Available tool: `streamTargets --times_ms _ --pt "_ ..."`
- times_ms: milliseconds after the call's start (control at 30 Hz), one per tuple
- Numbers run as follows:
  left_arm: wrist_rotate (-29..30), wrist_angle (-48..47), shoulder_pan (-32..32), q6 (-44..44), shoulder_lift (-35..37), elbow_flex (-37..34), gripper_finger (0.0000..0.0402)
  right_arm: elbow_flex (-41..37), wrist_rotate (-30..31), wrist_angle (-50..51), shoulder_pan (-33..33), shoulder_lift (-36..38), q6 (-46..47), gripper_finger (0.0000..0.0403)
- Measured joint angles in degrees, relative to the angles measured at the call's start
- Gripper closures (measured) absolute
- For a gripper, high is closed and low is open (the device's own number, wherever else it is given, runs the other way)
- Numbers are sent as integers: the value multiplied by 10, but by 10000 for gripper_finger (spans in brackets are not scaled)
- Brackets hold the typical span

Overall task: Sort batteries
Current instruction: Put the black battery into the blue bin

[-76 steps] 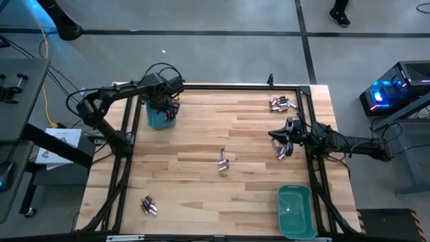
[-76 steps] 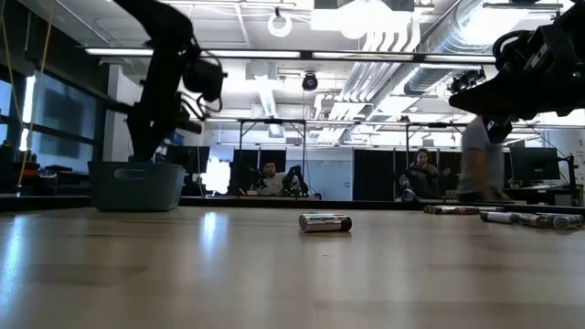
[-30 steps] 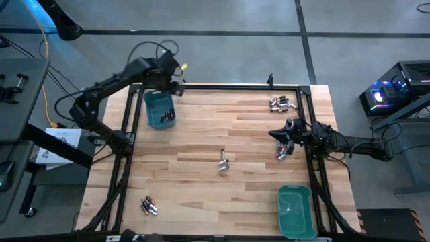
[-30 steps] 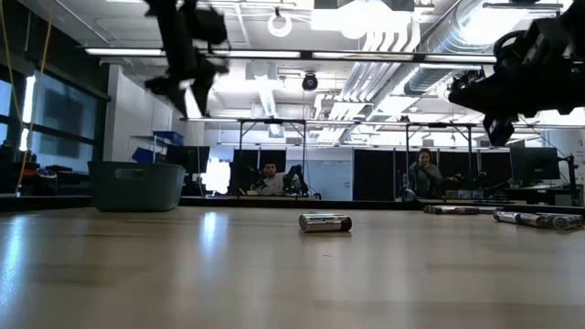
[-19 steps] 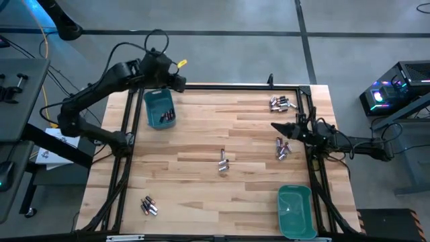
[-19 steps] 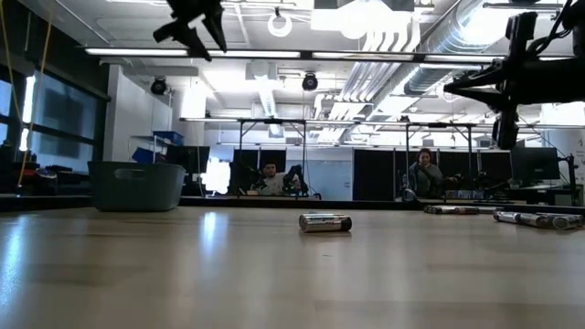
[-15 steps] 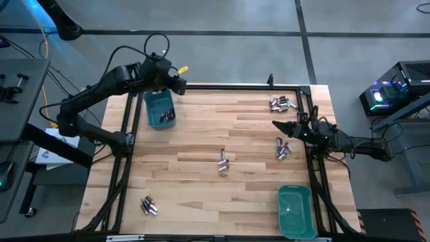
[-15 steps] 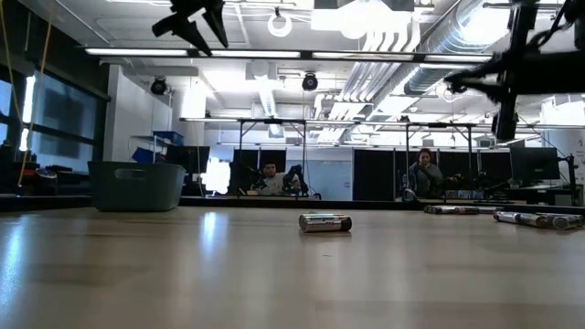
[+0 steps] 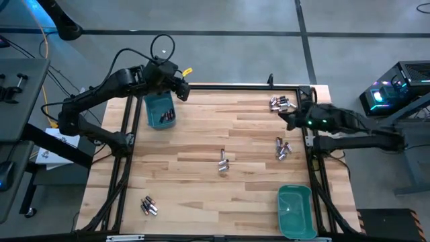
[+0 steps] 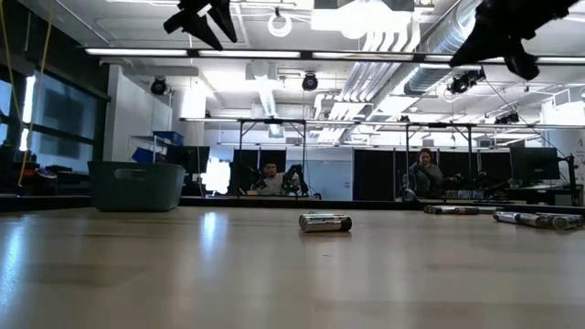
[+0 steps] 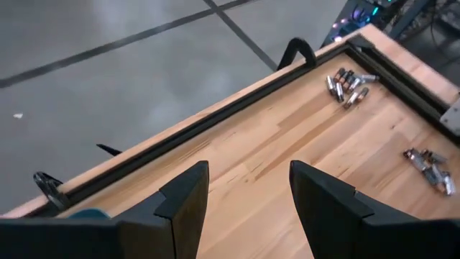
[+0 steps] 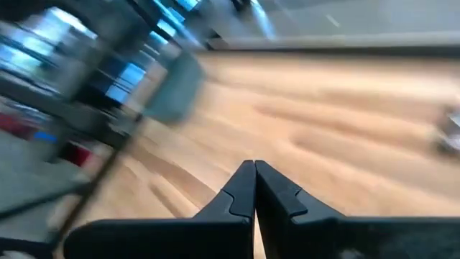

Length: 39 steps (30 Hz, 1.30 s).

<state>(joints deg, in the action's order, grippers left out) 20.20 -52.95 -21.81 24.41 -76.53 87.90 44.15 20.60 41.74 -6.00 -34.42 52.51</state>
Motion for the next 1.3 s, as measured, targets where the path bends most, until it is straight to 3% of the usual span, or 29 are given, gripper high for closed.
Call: streamTargets --times_ms 167,300,533,667,833,1300 --pt "-1 0 3 -39 0 0 213 101 -44 197 0 -144 107 396" --pt "-10 0 3 -69 0 0 213 140 -125 296 0 -239 146 355" --pt "-46 -1 3 -101 0 0 213 98 -253 296 -9 -350 145 234" --pt "-46 -1 5 -99 0 0 213 58 -301 249 -11 -391 146 202" --pt "-47 -2 14 -106 0 0 213 41 -299 195 -11 -427 160 206" --pt "-46 -1 24 -106 0 0 213 37 -253 185 -11 -530 104 258"
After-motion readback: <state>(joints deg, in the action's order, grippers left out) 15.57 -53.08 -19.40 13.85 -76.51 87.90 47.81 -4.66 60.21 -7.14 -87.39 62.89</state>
